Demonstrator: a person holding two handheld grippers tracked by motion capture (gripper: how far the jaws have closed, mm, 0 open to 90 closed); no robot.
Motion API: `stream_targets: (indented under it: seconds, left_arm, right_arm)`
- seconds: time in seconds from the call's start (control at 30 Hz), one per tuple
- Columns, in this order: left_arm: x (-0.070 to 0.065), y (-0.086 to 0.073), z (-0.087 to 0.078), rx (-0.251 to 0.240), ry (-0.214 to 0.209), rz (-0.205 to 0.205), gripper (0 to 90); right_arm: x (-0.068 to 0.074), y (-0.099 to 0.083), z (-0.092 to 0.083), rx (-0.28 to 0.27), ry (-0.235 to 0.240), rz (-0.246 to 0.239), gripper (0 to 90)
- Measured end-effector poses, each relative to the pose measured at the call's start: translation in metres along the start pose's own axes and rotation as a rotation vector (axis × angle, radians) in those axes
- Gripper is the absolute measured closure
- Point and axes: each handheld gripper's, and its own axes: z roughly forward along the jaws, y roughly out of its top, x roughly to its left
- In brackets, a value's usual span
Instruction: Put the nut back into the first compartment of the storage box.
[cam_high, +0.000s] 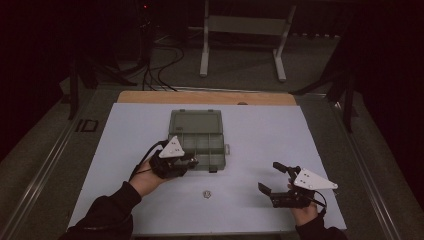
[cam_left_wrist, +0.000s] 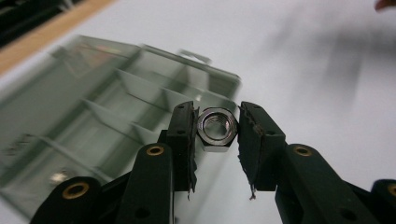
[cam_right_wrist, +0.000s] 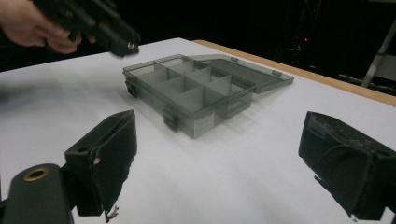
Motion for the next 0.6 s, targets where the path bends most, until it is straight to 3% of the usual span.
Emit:
stream_targets:
  seconds: [0.23,0.37,0.6]
  left_arm:
    - [0.023,0.007,-0.015,-0.030,0.057,-0.031,68.1]
    - [0.041,0.010,-0.020,-0.060,0.103,-0.079,70.9]
    - [0.063,0.004,-0.011,-0.050,0.128,-0.140,70.9]
  right_arm:
    - [0.000,0.000,0.001,0.001,0.001,0.000,11.5]
    - [0.000,0.000,0.001,0.002,0.002,0.001,11.5]
    - [0.000,0.000,0.001,0.003,0.002,0.002,11.5]
